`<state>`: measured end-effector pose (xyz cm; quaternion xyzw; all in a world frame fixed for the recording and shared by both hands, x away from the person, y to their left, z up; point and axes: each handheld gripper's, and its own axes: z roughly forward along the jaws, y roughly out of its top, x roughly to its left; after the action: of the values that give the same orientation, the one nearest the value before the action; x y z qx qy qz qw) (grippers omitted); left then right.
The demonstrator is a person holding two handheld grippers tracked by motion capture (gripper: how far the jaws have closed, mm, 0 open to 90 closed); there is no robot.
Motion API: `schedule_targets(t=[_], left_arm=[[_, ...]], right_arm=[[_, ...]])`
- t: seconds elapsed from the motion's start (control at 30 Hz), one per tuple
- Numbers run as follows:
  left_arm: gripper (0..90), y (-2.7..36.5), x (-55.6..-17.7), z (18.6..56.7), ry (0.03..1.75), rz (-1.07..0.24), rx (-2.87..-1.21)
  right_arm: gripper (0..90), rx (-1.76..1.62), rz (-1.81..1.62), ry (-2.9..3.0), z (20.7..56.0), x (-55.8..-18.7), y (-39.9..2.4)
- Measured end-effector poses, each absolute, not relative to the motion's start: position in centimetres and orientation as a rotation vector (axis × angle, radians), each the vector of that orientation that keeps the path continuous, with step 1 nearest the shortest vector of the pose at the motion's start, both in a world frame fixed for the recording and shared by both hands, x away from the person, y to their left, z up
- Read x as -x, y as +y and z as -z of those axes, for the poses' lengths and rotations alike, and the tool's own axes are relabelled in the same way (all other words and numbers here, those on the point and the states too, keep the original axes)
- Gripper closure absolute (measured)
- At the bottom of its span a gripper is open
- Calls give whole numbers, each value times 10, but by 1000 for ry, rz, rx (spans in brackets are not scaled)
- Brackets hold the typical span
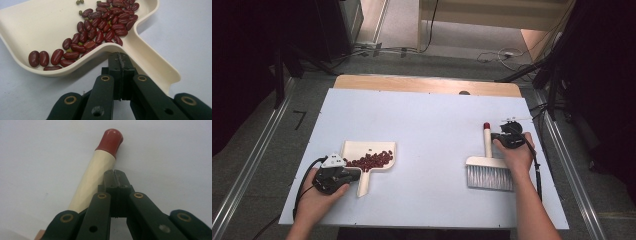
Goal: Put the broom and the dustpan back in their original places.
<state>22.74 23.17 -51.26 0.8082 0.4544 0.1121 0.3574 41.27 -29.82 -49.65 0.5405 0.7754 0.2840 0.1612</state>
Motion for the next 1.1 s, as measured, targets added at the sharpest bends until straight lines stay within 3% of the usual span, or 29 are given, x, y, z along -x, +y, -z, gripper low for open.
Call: schedule_targets(t=[0.6,0.73,0.93,1.1], left_arm=[[900,233,-226,510,1151,-280,-2078],[837,237,-224,505,1127,-280,-2056],[693,238,-219,497,1053,-296,-2035],[497,235,-218,493,1015,-306,-1997]], right_arm=[[886,-1531,-831,2202,490,-410,-296],[881,-1511,-864,2190,485,-404,-297],[694,-1451,-971,2161,472,-389,-300],[497,-1361,-1088,2175,462,-374,-303]])
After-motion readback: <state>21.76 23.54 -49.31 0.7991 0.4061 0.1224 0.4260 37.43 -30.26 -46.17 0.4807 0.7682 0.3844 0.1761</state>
